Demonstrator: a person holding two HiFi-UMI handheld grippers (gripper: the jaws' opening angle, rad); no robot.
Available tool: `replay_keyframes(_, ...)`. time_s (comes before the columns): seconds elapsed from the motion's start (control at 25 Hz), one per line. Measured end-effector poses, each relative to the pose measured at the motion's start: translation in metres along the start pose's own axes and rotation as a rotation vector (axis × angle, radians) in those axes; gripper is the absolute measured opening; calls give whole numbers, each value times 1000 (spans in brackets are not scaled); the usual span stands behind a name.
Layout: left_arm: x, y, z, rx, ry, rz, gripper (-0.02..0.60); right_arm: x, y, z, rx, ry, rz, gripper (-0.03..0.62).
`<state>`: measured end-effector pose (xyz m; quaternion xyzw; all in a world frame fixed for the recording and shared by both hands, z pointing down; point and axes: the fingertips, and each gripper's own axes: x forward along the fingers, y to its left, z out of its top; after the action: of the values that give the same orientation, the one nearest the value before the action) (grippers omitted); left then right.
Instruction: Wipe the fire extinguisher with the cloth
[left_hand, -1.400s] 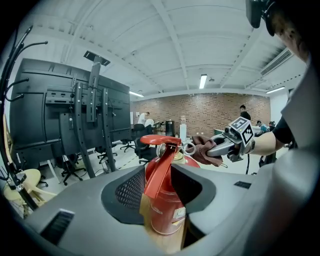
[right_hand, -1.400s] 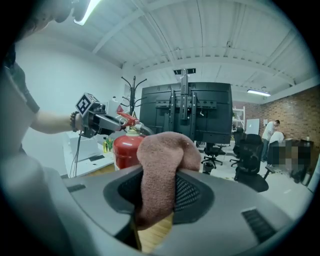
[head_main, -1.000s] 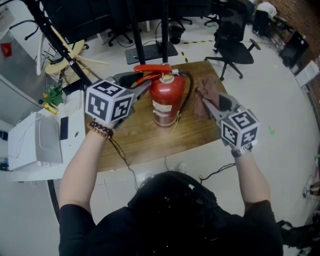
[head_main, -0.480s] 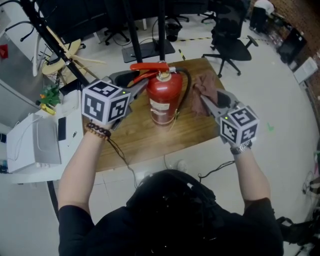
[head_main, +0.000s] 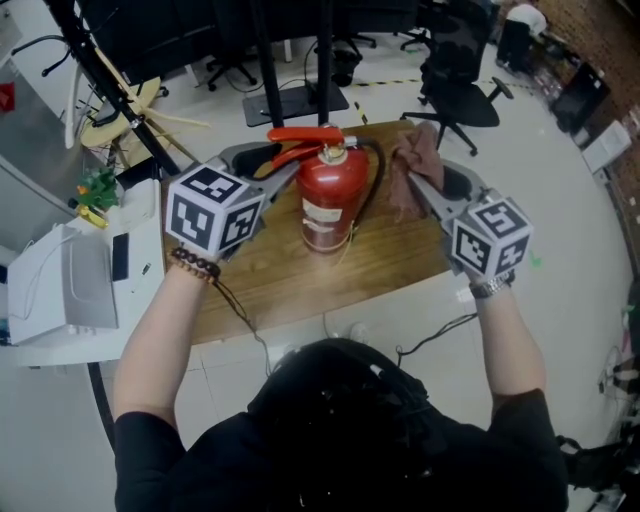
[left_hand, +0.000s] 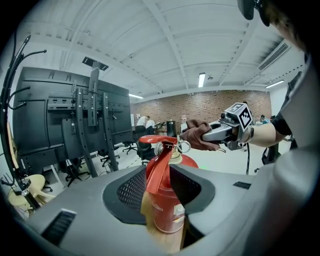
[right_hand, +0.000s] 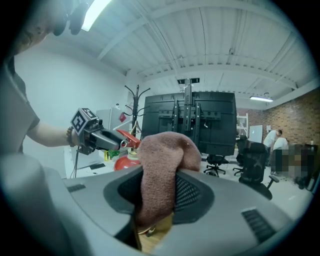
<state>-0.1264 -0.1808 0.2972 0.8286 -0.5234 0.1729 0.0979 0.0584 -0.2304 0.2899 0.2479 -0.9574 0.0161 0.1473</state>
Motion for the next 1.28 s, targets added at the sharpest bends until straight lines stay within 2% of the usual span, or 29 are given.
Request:
replay_keyframes(0.12, 4, 3, -4, 13, 15, 4, 141, 3, 5, 4, -1, -3, -2, 141)
replay_keyframes(0.4, 13, 6, -8, -45, 4, -39, 140, 3, 16, 2, 7, -6, 1, 141)
replay_keyframes(0.6, 11, 6, -13, -13, 7, -43, 140, -1, 23, 1, 17, -12, 5, 141)
replay_keyframes(0.8, -8, 4, -26, -36, 3, -69, 143, -5, 47, 10, 9, -24, 46, 141)
replay_keyframes(0.84, -14, 1, -27, -46, -3, -84, 181, -6, 54, 12, 4, -25, 62, 141)
replay_keyframes(0.88, -19, -3, -28, -56, -10, -102, 192, -6, 61, 14, -2, -27, 82, 141)
replay_keyframes(1.16, -65, -37, -21, -100, -118, -287, 204, -1, 123, 22, -93, -32, 255, 146)
replay_keyframes(1.28, -85, -53, -12, -70, -155, -356, 216, 2, 148, 22, -149, -18, 314, 150)
